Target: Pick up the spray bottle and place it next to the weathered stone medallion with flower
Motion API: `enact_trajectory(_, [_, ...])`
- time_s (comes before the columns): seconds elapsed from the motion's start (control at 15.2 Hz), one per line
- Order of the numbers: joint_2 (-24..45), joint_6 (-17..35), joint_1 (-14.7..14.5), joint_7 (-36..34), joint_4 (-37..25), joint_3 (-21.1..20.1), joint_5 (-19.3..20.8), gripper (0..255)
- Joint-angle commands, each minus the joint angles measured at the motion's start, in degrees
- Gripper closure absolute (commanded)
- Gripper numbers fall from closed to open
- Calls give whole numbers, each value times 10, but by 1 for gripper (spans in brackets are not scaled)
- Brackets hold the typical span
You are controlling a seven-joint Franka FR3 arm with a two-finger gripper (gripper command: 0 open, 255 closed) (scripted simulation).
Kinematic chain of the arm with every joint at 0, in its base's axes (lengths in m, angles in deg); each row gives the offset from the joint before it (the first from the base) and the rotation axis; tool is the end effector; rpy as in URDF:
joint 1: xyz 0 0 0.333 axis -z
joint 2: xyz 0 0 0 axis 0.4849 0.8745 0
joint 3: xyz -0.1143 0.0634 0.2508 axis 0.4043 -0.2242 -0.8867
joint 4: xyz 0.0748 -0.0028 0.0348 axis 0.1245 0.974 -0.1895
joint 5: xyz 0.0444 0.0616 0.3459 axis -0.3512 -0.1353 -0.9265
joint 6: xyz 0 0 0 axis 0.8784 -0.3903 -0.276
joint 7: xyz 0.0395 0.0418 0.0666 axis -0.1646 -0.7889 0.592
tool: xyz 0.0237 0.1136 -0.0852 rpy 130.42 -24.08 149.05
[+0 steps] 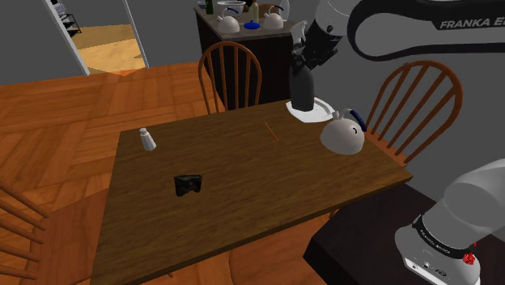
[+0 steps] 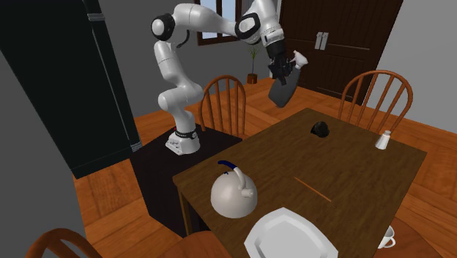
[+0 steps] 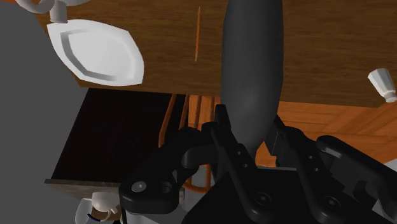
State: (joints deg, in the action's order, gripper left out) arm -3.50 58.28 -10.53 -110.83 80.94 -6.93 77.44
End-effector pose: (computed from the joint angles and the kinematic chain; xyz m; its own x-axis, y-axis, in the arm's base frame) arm 0.4260 0.1291 0.5570 0.8122 -0.2726 0.5158 -0.3184 -0.9480 0.0003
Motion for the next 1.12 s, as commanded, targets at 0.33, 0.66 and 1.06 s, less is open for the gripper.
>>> enact_trajectory(0.33, [55, -35, 21, -115, -83, -116, 34, 255])
enact_trajectory(0.66, [126, -70, 60, -208, -166, -225, 92, 255])
enact_trajectory(1.06, [344, -180, 123, -401, -306, -457, 326, 255])
